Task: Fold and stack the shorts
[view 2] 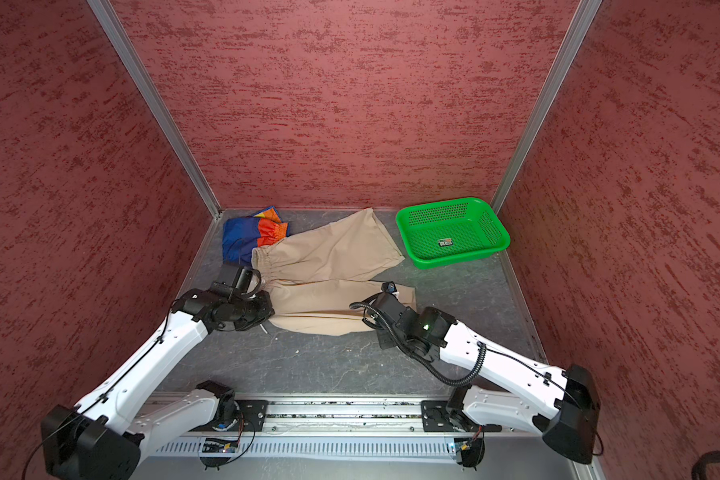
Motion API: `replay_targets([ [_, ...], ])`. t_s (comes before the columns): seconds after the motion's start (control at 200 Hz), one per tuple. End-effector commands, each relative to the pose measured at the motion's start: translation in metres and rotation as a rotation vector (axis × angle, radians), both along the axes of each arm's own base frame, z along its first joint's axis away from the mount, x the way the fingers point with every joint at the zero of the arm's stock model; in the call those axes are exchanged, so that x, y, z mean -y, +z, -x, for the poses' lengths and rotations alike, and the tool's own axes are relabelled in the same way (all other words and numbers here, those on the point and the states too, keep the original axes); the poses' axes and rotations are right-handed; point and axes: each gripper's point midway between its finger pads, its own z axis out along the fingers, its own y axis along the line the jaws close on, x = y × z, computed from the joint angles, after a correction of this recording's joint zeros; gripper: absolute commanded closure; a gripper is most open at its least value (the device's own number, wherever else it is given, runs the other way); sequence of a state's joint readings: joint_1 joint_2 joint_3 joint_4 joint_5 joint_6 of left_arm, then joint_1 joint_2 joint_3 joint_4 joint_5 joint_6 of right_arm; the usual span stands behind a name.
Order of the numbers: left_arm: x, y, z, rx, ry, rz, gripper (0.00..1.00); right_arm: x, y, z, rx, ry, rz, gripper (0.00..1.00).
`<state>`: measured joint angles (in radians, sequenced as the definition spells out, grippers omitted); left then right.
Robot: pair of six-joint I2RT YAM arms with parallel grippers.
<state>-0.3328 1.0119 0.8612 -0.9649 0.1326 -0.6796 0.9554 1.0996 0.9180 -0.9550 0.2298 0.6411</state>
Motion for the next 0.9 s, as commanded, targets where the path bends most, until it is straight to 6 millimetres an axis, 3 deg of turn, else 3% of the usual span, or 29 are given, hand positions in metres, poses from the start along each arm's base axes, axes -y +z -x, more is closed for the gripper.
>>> replay_targets([
  [0.0,-0.012,-0.017,0.037,-0.113,0.029,-0.061,1.00,0.028,0.005,0.023,-0.092,-0.090,0.026,1.00],
  [0.175,-0.006,-0.021,0.057,-0.160,0.019,-0.034,1.00,0.047,0.037,0.021,-0.034,-0.153,0.043,1.00],
  [0.306,-0.007,0.000,0.048,-0.109,0.018,-0.043,1.00,0.055,0.077,-0.014,0.131,-0.183,0.131,1.00],
  [0.496,-0.008,0.040,0.010,-0.013,0.020,0.003,1.00,0.042,0.135,-0.107,0.364,-0.172,0.184,1.00],
  [0.641,-0.029,0.056,-0.024,0.036,0.060,-0.011,0.99,0.027,0.154,-0.179,0.434,-0.104,0.190,1.00],
  [0.771,-0.047,0.056,-0.057,0.047,0.108,0.019,0.99,0.010,0.140,-0.244,0.411,-0.038,0.263,1.00],
  [0.897,-0.054,0.037,-0.082,0.002,0.137,0.061,0.98,-0.007,0.117,-0.306,0.386,0.007,0.329,1.00],
])
